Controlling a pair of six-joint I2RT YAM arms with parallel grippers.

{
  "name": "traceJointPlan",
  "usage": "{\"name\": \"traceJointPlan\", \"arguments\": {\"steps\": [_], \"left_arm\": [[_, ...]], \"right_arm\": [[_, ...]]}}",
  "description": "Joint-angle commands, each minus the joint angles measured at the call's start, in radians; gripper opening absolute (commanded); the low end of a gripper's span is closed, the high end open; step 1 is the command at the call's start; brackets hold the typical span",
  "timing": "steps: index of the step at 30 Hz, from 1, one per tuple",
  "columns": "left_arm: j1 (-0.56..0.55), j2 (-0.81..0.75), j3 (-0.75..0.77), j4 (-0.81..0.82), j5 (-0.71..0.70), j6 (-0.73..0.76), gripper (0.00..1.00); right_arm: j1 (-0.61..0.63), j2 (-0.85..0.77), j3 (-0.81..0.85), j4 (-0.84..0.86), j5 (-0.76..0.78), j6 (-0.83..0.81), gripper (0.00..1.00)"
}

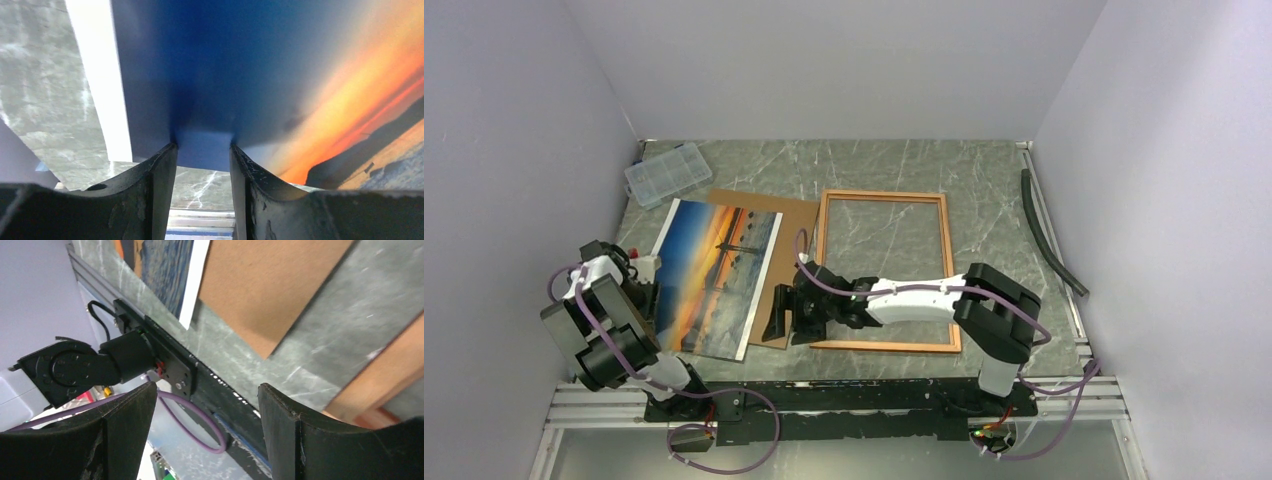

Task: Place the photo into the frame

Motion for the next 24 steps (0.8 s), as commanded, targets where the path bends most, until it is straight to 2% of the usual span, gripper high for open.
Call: {"name": "traceJointPlan", "arguments": {"steps": [1, 12, 24], "left_arm": [[-0.005, -0.042, -0.017, -0.062, 0.059, 0.047, 0.48], [-0.007, -0.059, -0.021, -0.08, 0.079, 0.081, 0.43], [-0.01, -0.08, -0.035, -0.09, 0.086, 0.106, 0.4]], "right_arm": [[0.066, 0.02, 0.058, 0.066, 0.059, 0.141, 0.77], [0.127, 0.127, 0.115, 0.13, 0.231, 0.334, 0.74], [0.195, 0.24, 0.187, 0.152, 0.333, 0.406, 0.69]]}}
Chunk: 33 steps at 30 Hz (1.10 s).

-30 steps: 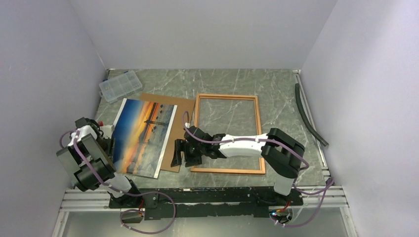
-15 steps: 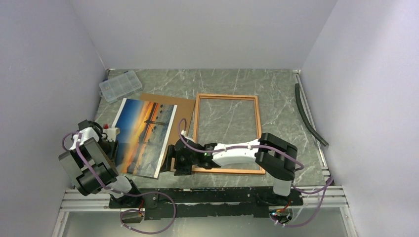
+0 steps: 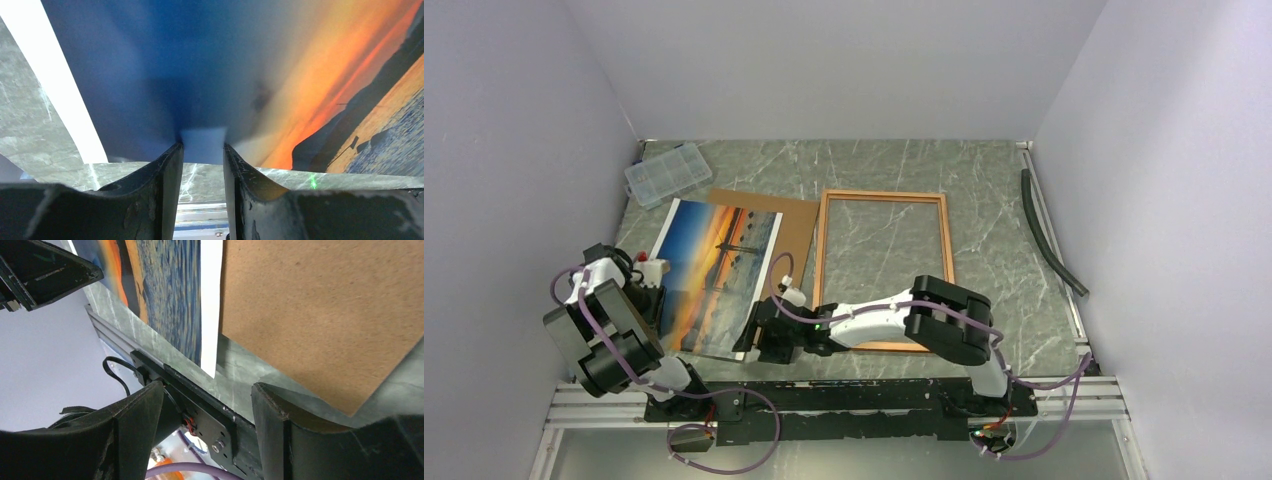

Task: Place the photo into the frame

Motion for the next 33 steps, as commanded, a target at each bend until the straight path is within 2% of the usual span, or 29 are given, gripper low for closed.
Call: {"name": "traceJointPlan", "arguments": {"steps": [1, 11, 22, 33], "left_arm": [[-0.003, -0.048, -0.016, -0.015, 0.032, 0.034, 0.4], [-0.003, -0.072, -0.02, -0.035, 0.033, 0.056, 0.38], [-0.003, -0.056, -0.032, -0.024, 0.026, 0.072, 0.36], [-0.004, -0.055, -0.039, -0.033, 0.03, 0.086, 0.34]], "right_arm": [[0.024, 0.018, 0.048, 0.043, 0.085, 0.041, 0.68], [0.047, 0.076, 0.094, 0.096, 0.19, 0.051, 0.66], [0.044, 0.065, 0.033, 0.333, 0.195, -0.009, 0.62], [0.034, 0.071, 0.03, 0.371, 0.189, -0.015, 0.55]]}}
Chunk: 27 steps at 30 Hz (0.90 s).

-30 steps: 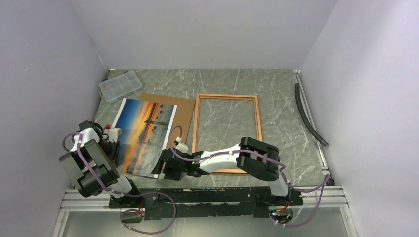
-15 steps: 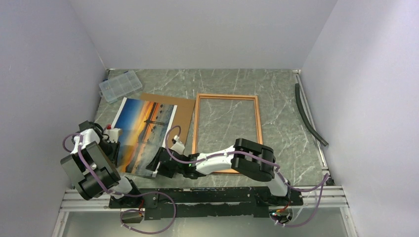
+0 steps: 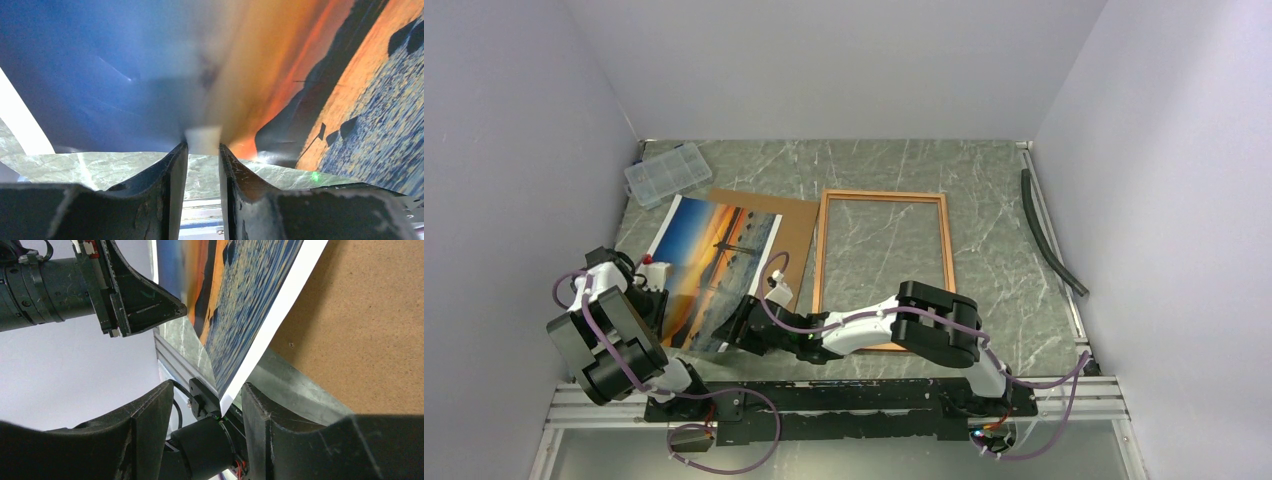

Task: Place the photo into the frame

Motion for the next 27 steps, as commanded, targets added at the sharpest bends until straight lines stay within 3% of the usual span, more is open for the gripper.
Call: {"name": "traceJointPlan", "arguments": {"steps": [1, 9, 18, 22, 27], "left_arm": [[-0.004, -0.008, -0.005, -0.016, 0.018, 0.031, 0.34], [-0.004, -0.005, 0.02, -0.046, 0.032, 0.029, 0.33], [-0.004, -0.023, 0.028, -0.081, 0.052, 0.035, 0.32], [-0.003, -0.02, 0.036, -0.095, 0.061, 0.038, 0.31], [-0.004, -0.029, 0.06, -0.137, 0.084, 0.041, 0.32]], "right_arm": [[-0.008, 0.006, 0.01, 0.049, 0.016, -0.008, 0.55], [-0.01, 0.039, 0.074, -0.06, 0.016, -0.002, 0.44], [-0.014, 0.053, 0.093, -0.086, 0.015, 0.008, 0.4], [-0.013, 0.062, 0.105, -0.096, 0.015, 0.008, 0.32], [-0.018, 0.051, 0.11, -0.119, 0.033, -0.007, 0.16]]}}
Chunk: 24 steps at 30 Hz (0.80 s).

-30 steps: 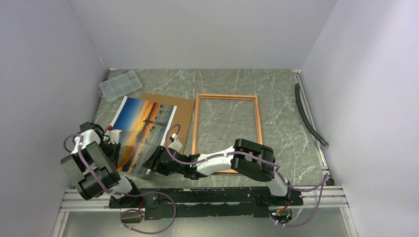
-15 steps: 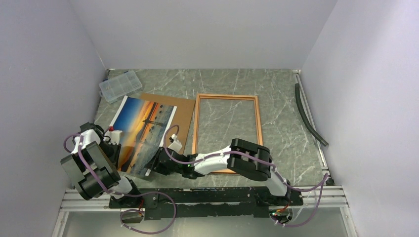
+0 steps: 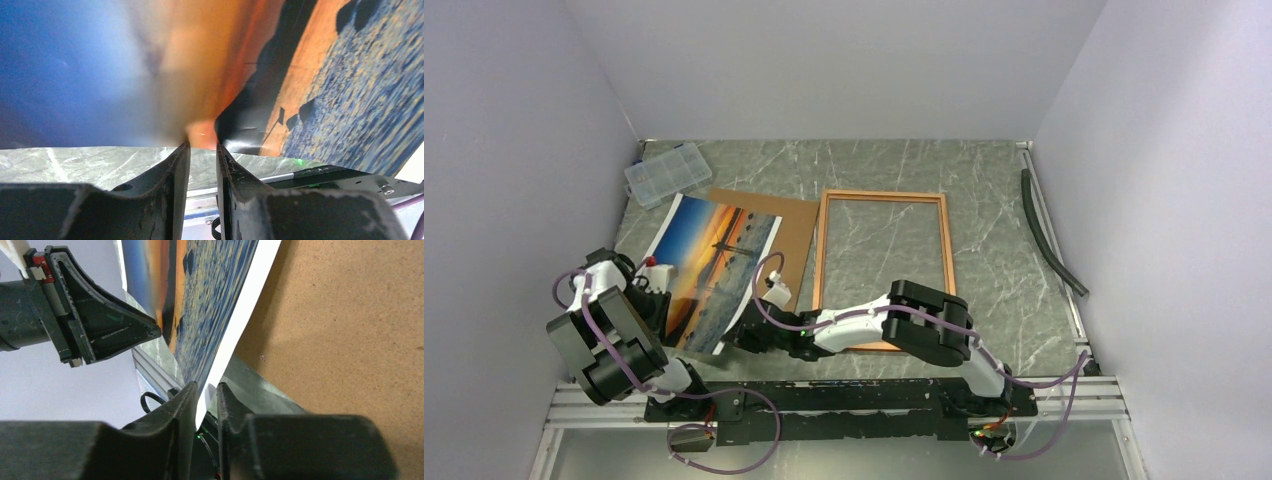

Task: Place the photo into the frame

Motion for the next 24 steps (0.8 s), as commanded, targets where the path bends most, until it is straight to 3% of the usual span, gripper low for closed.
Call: {"name": "traceJointPlan", "arguments": {"steps": [1, 5, 8, 10, 11, 16, 24], "left_arm": [[-0.004, -0.033, 0.059, -0.065, 0.054, 0.026, 0.34], [-0.003, -0.058, 0.134, -0.151, 0.081, 0.028, 0.45], [-0.003, -0.088, 0.239, -0.242, 0.121, 0.017, 0.64], [-0.002, -0.094, 0.316, -0.305, 0.156, 0.004, 0.88], [-0.001, -0.096, 0.353, -0.33, 0.173, -0.004, 0.93], [0.0, -0.081, 0.486, -0.417, 0.246, -0.033, 0.94], [-0.001, -0.073, 0.45, -0.386, 0.262, -0.037, 0.94]], "right_arm": [[-0.008, -0.014, 0.029, -0.003, 0.036, -0.016, 0.12], [-0.012, -0.063, 0.004, -0.007, 0.071, -0.066, 0.0], [-0.018, -0.121, 0.006, -0.054, 0.105, -0.156, 0.0], [-0.026, -0.176, -0.008, -0.073, 0.123, -0.229, 0.0], [-0.029, -0.207, -0.012, -0.091, 0.127, -0.27, 0.0], [-0.04, -0.377, -0.006, -0.25, 0.149, -0.526, 0.0], [-0.117, -0.68, 0.111, -0.801, 0.227, -0.868, 0.0]]}}
